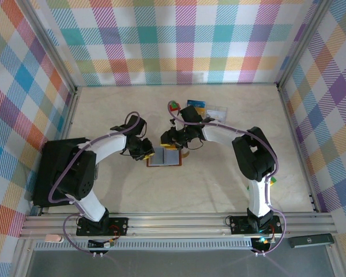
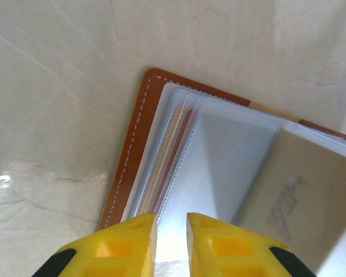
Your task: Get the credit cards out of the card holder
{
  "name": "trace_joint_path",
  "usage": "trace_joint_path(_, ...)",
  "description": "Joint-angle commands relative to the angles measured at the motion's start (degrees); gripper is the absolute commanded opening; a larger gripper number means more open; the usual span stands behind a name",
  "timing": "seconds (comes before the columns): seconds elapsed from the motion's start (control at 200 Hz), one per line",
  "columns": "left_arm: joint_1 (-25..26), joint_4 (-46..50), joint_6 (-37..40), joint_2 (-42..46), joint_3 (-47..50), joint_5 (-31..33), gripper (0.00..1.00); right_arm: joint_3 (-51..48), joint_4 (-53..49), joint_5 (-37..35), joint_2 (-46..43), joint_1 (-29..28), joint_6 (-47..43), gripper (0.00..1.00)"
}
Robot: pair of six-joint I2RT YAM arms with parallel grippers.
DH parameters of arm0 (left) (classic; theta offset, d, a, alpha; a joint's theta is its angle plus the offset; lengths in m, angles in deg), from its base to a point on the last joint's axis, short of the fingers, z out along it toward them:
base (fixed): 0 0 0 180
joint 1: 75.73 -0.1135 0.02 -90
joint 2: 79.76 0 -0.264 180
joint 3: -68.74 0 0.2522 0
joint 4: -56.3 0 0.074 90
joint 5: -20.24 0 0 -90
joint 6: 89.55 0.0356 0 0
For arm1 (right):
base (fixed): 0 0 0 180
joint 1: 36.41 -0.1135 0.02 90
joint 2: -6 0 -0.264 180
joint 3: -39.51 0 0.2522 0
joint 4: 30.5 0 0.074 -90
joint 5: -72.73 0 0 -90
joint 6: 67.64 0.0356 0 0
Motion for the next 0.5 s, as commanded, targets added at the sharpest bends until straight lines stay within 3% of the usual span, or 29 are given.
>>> trace_joint_path(0.0,-1.86,3.32,-1.28,3.52,1.22,3.58,0.21,2.1,2.5,2.71,3.29,-1.07,1.37,0.41)
trace_joint_path(0.235,-3.36,2.67,-2.86,7.75,3.27,5.53,0.21,5.72,1.53,1.41,7.9,-1.65,2.17,0.41)
trace_joint_path(0.495,-1.74,-1.64,-0.09,6.03,1.17,-2.93,0.2,4.16,-4.08,-8.78,3.16,-1.48,-1.28,0.37)
